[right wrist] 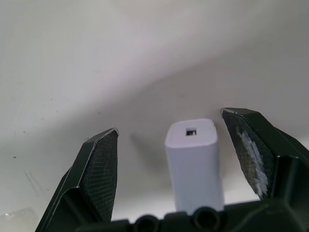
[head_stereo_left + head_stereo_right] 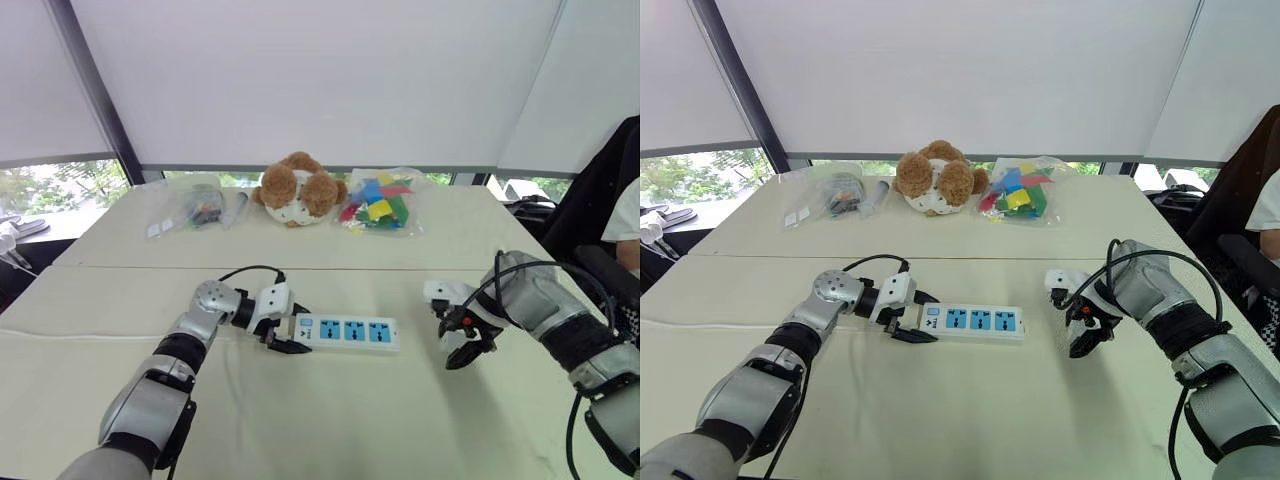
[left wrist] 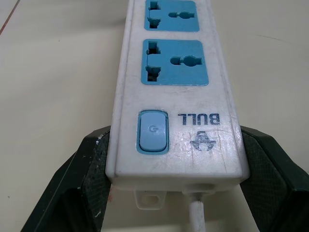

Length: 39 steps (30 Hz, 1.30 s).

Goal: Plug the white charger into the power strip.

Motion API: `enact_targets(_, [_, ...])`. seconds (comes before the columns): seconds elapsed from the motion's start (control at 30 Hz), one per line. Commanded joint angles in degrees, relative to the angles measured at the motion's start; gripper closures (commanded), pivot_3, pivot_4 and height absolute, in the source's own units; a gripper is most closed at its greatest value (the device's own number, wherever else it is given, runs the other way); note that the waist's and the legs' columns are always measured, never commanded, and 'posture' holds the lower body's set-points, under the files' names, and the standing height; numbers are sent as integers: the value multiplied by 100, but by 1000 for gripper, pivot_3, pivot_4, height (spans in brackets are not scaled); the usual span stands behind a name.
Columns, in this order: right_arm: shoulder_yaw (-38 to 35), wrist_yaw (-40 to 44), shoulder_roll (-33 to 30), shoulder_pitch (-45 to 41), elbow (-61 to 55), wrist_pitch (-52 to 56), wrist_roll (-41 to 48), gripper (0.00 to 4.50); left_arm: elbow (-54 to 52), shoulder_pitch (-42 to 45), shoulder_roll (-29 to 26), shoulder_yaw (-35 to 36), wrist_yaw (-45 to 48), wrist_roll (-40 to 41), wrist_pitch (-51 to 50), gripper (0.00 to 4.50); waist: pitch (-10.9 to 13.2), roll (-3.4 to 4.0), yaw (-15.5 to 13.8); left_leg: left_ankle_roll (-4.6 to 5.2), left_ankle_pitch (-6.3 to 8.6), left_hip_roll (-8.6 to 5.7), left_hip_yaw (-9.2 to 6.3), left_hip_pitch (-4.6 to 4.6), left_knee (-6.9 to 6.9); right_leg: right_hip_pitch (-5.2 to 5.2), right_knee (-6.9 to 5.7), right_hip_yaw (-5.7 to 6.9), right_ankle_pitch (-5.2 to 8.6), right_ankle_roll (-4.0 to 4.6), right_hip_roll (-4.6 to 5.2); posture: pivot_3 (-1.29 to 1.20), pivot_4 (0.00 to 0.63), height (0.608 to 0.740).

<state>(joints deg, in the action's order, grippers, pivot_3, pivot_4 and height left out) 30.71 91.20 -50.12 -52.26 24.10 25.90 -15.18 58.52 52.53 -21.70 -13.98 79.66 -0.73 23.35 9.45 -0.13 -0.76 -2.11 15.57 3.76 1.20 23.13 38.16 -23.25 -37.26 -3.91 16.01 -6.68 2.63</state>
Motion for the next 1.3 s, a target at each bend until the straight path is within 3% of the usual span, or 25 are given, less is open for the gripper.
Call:
enact_targets(0.03, [47,20,73,-286,188,-139,-220,768,219,-260,70,-310,-81,-432,-62,1474,0,1,2,0,0,0,0,0,0,0,0,0,0,0,0,0,150,739])
enact_targets(0.1, [156,96,63,-337,262,-199,-354,768,201,-274,76,-305,-87,-423,-77,1474,-1,1,0,0,0,0,0,-2,0,1,0,0,0,0,0,0,150,739])
enact_targets(0.17, [297,129,1,-362,312,-342,-463,1288,183,-290,78,-297,-92,-411,-90,1474,-1,1,-1,0,0,0,0,-2,0,2,0,0,0,0,0,0,150,739])
enact_targets(0.23, [392,130,-35,-387,370,-446,-464,2060,172,-304,79,-292,-101,-405,-96,1474,-2,2,-3,0,0,0,0,-2,0,4,0,0,0,0,0,0,150,739])
enact_targets(0.33, [394,113,32,-435,535,-581,-578,3644,158,-316,91,-280,-114,-388,-116,1474,-3,2,-2,0,0,0,0,-4,0,6,1,0,0,0,0,0,150,739])
enact_targets(0.37, [406,117,49,-454,585,-659,-607,3744,153,-318,96,-276,-116,-383,-124,1474,-3,2,-3,0,0,0,0,-6,0,9,1,0,0,0,0,0,150,739])
enact_targets(0.53, [477,130,-15,-452,477,-840,-494,3742,138,-315,126,-260,-147,-362,-143,1474,-4,3,-6,0,0,-1,0,-10,1,15,1,0,0,0,2,0,150,739])
enact_targets(0.7, [-35,-310,-105,-423,339,-1523,-409,3742,142,-227,78,-207,-27,-295,-210,1474,-4,3,-5,0,0,-2,0,-10,1,15,1,0,0,0,2,0,150,739])
enact_targets(0.93, [-2498,-1549,658,63,24,-2014,1792,3742,316,240,-16,-122,605,-261,-228,1474,0,-3,36,1,0,0,-2,-4,-8,6,4,1,0,-1,-3,0,150,739])
enact_targets(1.13, [-3956,-2593,1677,1264,-1443,-543,3687,3742,744,581,-25,-188,698,-481,-71,1474,1,-6,37,2,1,1,-6,11,-16,-10,9,1,0,-1,-5,0,150,739])
enact_targets(1.2, [-4211,-2628,2012,1742,-1928,-272,4327,3742,820,617,-53,-226,695,-563,2,1474,2,-6,36,2,1,2,-9,12,-16,-11,6,1,0,-1,-7,0,150,739])
enact_targets(1.3, [-4208,-2937,2297,2089,-2179,-224,4492,3742,888,609,-137,-267,684,-673,123,1474,2,-6,73,2,1,2,-9,11,-14,-10,3,1,0,-1,-8,0,150,739])
